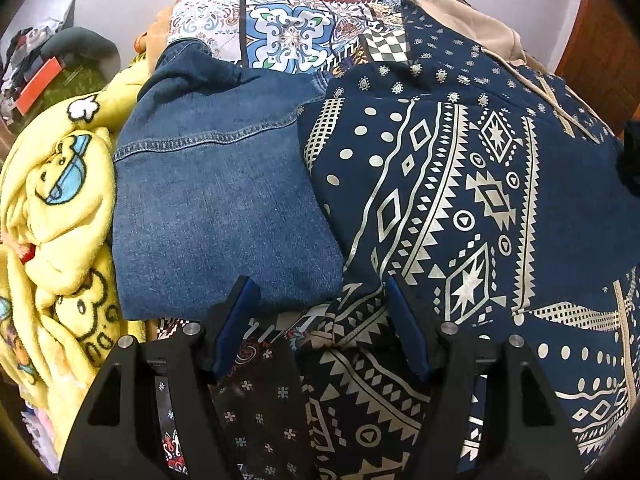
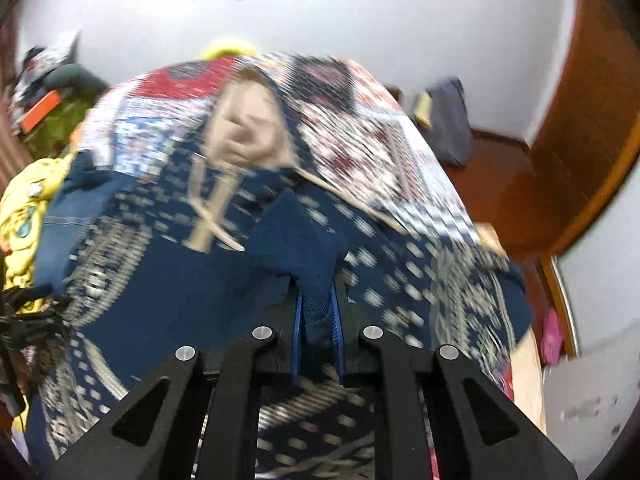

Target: Fold large clothes

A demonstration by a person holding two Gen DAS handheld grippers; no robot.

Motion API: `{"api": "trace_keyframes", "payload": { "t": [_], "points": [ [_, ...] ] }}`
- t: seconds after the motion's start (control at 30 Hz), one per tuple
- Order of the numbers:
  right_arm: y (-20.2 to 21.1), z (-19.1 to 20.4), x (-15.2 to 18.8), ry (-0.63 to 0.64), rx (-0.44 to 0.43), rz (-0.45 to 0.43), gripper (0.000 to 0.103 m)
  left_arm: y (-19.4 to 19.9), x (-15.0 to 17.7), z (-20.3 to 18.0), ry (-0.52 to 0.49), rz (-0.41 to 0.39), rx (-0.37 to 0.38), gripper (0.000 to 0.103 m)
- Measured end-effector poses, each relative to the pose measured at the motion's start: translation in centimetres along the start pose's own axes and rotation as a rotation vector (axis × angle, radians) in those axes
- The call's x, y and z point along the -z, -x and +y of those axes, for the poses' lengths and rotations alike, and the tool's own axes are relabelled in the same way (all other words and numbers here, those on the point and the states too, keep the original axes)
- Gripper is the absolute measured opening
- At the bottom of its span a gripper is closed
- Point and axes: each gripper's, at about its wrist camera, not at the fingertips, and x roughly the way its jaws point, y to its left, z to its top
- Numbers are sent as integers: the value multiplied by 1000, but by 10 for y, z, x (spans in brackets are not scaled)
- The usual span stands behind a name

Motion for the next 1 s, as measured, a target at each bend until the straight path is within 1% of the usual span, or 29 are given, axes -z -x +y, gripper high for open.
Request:
{"api": "trace_keyframes", "payload": {
  "t": [0.07,0.2,0.4,0.47,0.53,0.57,0.63,0.67,0.73,0.8,0.87,0.97,1.0],
  "points": [
    [-7,-17,10,-33,4,25,11,0,0,-1,-2,2,-9,67],
    [-14,-37,31,-64,8,69,11,0,-2,-6,-14,6,-49,70],
    [-3,-53,46,-88,-28,84,12,1,-4,-8,-25,25,-82,71],
    [3,-58,49,-90,-29,90,18,2,-5,-8,-30,35,-96,71],
    [11,-60,50,-76,-4,85,28,4,-7,-11,-41,45,-115,71],
    [17,-61,51,-65,3,72,30,6,-7,-12,-45,49,-125,71],
    [26,-65,50,-54,9,50,43,13,-9,-15,-52,51,-138,71],
    [32,-67,49,-46,18,33,47,19,-11,-17,-55,41,-135,71],
    [42,-70,48,-32,37,4,57,30,-17,-21,-58,17,-128,71],
    [51,-75,45,-22,62,-25,61,44,-25,-27,-56,-17,-116,71],
    [57,-80,42,-26,72,-42,62,61,-36,-35,-51,-63,-89,71],
    [63,-91,39,-50,75,-62,66,79,-53,-50,-57,-120,-45,71],
    [64,-95,38,-61,72,-67,69,83,-57,-56,-63,-135,-33,72]
  ]
}}
